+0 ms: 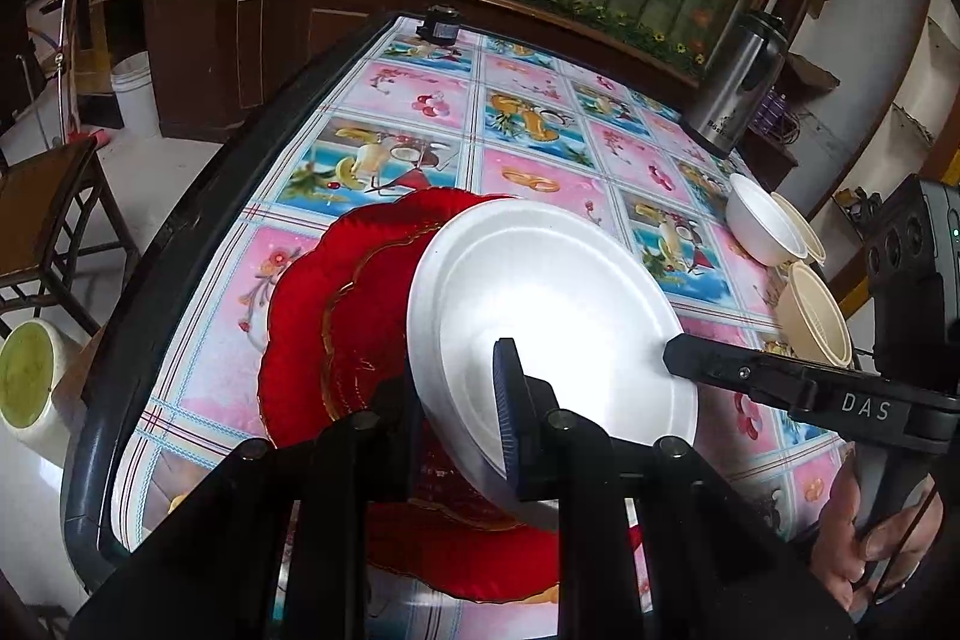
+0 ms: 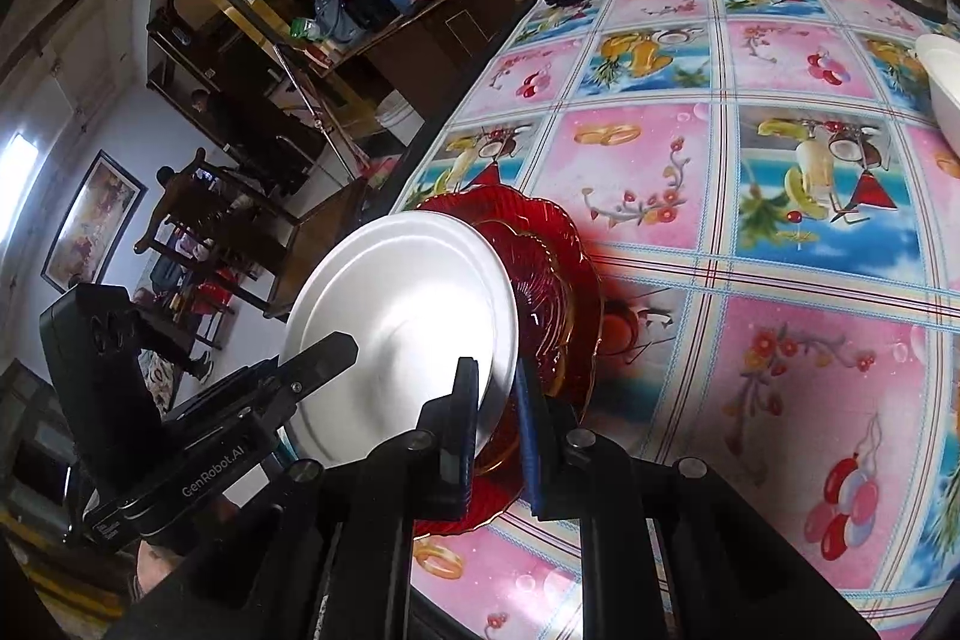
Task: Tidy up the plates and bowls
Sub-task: 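Carry the white plate with the right tool to the red stack, then lower the white plate onto the red plate and open the right tool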
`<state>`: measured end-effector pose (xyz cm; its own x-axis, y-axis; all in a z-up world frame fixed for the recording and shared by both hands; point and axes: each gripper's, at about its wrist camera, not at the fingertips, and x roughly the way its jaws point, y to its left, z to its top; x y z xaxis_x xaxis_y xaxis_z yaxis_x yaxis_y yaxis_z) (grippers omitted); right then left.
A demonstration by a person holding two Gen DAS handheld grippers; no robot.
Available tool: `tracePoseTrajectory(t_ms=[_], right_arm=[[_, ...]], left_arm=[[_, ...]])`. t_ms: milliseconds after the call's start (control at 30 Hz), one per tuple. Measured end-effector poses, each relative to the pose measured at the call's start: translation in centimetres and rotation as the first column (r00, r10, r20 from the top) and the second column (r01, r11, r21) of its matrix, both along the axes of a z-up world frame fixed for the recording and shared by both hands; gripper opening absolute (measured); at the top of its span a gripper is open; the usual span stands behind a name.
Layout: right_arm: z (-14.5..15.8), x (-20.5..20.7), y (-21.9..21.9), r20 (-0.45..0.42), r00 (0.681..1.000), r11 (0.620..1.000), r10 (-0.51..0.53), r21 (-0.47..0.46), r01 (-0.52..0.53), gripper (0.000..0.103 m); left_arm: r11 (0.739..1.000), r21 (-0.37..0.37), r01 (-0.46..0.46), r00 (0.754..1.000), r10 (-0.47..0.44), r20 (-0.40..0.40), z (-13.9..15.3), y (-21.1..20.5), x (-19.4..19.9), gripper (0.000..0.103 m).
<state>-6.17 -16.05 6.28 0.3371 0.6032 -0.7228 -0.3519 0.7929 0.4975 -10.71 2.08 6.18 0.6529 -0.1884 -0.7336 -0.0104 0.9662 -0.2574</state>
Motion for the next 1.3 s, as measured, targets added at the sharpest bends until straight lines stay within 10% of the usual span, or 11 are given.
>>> tracePoseTrajectory(t_ms=[967, 1300], right_arm=[[-1.4, 1.0, 2.2, 0.010, 1.000, 0.998, 0.016, -0.068, -0.015, 0.015], [-0.6, 0.8, 1.6, 0.038, 0.999, 0.998, 0.008, -0.058, -0.006, 0.023]], left_arm=[[0.998, -0.018, -0.054, 0.995, 0.052, -0.081, -2.7, 1.9, 1.4, 0.018], [0.997, -0.007, -0.080, 0.995, 0.080, -0.053, -1.6, 2.3, 1.0, 0.040]])
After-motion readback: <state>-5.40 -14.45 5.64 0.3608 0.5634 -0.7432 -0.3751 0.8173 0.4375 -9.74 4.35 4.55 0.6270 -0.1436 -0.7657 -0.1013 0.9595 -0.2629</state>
